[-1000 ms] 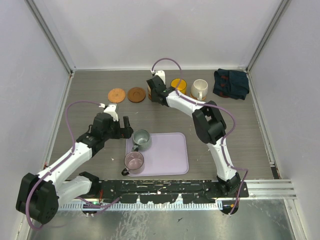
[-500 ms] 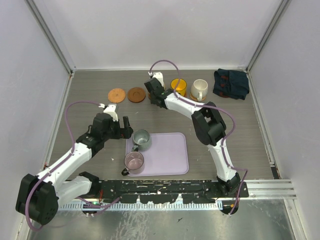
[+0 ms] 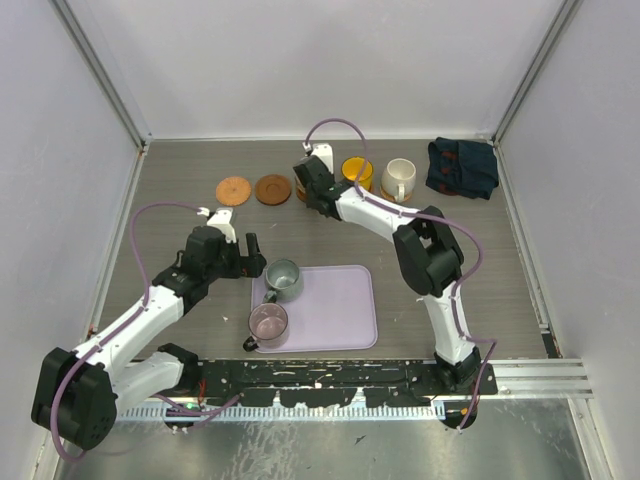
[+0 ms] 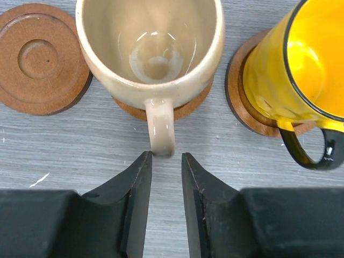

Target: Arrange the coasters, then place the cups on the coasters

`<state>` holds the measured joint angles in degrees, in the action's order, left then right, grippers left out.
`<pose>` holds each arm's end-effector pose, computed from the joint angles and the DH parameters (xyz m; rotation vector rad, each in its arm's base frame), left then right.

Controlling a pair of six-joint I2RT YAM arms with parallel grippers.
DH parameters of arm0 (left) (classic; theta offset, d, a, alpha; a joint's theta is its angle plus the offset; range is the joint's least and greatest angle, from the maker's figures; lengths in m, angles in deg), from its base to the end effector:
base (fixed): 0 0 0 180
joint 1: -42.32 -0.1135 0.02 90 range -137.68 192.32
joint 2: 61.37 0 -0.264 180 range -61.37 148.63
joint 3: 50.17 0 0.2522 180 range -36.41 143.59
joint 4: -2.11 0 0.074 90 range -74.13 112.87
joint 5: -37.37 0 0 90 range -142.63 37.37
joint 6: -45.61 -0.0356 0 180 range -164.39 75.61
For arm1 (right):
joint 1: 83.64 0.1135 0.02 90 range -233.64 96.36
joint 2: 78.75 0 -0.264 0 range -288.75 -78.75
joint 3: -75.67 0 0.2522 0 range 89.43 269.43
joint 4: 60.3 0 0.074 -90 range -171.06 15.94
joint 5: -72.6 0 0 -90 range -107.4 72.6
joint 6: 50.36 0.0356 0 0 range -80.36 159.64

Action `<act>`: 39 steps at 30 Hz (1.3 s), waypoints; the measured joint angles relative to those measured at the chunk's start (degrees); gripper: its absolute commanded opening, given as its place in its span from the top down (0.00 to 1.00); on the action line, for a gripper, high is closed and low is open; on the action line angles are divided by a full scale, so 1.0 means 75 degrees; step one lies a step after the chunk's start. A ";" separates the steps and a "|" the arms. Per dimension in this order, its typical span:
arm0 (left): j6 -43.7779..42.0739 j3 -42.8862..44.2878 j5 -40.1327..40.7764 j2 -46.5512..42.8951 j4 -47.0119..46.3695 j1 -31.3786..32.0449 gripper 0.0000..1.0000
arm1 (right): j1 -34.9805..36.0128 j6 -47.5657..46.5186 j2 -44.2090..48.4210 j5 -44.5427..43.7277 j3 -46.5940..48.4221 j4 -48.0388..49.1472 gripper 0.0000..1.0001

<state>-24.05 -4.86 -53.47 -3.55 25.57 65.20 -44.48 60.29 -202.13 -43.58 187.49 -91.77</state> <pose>0.1972 -0.0838 0.2179 0.0578 2.2323 -0.4345 0.3897 0.2971 0.2111 -0.1356 2.2259 0.0334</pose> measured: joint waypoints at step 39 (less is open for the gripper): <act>0.0332 -0.0015 -0.1285 -0.1218 0.0793 0.0128 0.02 | 0.0213 0.0067 0.3885 -0.0717 -0.3217 0.0638 0.65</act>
<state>-21.56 -4.96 -63.11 -12.69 31.51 66.16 -42.89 60.79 -172.99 -48.95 163.36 -86.99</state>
